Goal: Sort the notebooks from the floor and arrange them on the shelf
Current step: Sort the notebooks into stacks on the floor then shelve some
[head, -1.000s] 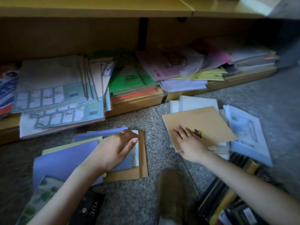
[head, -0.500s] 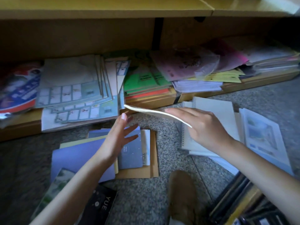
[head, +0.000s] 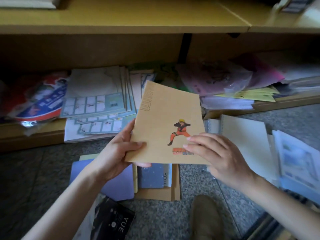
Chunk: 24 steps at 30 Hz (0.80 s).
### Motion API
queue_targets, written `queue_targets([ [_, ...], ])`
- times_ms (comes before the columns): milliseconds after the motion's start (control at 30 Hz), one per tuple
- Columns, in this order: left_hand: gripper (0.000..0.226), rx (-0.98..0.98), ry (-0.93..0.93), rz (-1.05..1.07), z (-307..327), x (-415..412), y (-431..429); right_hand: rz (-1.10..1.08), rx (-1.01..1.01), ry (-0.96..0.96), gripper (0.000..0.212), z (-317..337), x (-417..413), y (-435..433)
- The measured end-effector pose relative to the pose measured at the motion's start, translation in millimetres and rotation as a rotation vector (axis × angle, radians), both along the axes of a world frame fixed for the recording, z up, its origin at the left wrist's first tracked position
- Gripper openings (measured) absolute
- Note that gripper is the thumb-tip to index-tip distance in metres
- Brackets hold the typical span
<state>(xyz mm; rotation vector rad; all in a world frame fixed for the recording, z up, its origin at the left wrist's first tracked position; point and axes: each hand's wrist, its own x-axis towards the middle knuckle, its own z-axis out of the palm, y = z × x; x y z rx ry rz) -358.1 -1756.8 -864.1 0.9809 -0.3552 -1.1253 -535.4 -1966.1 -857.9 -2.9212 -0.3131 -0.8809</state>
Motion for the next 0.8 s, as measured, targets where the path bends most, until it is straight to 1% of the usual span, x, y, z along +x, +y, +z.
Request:
queue_targets([
  [33,0.073,0.005,-0.046,-0.003,4.5,2.0,2.4,-0.057,0.135,-0.002,0.053,-4.1,0.1,1.0],
  [67,0.074,0.002,-0.084,-0.007,10.4,3.0,5.1,-0.125,0.318,-0.017,0.053,-7.1,1.4,4.4],
  [133,0.074,-0.025,-0.180,-0.034,23.2,5.1,10.5,-0.267,0.634,-0.108,0.047,-6.9,6.6,13.2],
  [200,0.071,-0.041,-0.309,-0.067,37.9,6.8,14.1,-0.329,0.794,-0.204,0.037,-1.5,14.8,20.3],
  [267,0.070,-0.070,-0.379,-0.071,53.0,7.5,16.6,-0.277,0.971,-0.267,0.031,8.1,23.1,26.8],
  [333,0.074,-0.105,-0.397,-0.014,68.4,9.0,17.3,-0.170,1.167,-0.295,0.029,23.3,31.8,30.3],
  [500,0.074,-0.213,-0.471,0.290,101.4,17.5,23.6,0.086,1.299,-0.185,0.034,60.3,53.6,42.7],
  [533,0.074,-0.224,-0.470,0.335,109.7,20.1,24.9,0.137,1.299,-0.152,0.036,65.3,60.7,47.8],
  [567,0.073,-0.230,-0.452,0.376,118.5,23.2,27.1,0.179,1.262,-0.113,0.042,68.8,68.9,52.7],
  [600,0.072,-0.228,-0.426,0.414,127.0,27.4,29.9,0.230,1.224,-0.076,0.044,72.8,78.6,58.2],
  [667,0.068,-0.209,-0.385,0.479,141.8,38.5,39.2,0.301,1.233,-0.031,0.033,85.6,99.6,69.3],
  [767,0.061,-0.164,-0.334,0.575,154.6,59.5,62.1,0.323,1.245,-0.043,0.068,109.5,134.3,84.1],
  [800,0.063,-0.155,-0.325,0.602,157.3,66.2,70.1,0.324,1.234,-0.052,0.072,116.2,145.4,88.3],
])
